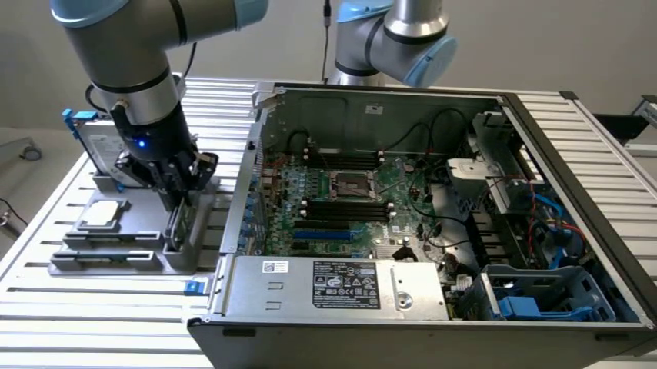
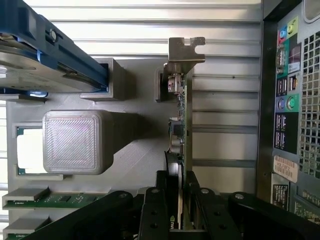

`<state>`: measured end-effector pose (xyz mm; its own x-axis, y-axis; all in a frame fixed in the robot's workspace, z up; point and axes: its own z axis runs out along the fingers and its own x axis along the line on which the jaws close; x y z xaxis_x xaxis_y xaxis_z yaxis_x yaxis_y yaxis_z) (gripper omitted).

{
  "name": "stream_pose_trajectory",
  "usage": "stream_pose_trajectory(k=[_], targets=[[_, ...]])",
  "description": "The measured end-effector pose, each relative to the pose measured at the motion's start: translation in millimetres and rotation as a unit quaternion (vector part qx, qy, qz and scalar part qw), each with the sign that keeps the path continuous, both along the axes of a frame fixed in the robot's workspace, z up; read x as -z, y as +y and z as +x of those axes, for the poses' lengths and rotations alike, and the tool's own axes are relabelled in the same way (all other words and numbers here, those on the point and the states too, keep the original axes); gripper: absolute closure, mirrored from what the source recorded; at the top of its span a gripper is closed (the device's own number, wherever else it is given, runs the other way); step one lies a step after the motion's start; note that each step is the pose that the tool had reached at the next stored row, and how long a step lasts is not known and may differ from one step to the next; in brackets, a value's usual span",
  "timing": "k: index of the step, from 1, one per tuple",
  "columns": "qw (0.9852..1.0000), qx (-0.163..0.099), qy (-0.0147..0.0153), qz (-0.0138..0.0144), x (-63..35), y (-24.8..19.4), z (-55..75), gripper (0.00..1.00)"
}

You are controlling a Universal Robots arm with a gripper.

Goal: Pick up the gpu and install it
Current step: 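Pick up the gpu and move the gpu toward the slot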

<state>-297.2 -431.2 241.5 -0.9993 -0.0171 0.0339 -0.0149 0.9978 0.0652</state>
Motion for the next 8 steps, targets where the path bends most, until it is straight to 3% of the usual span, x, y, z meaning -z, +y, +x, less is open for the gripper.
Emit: stream_pose_trajectory(k=[8], targets=[[1.0,0.0,-0.0001,0.0081,-2.9,0.0,0.0,0.74]])
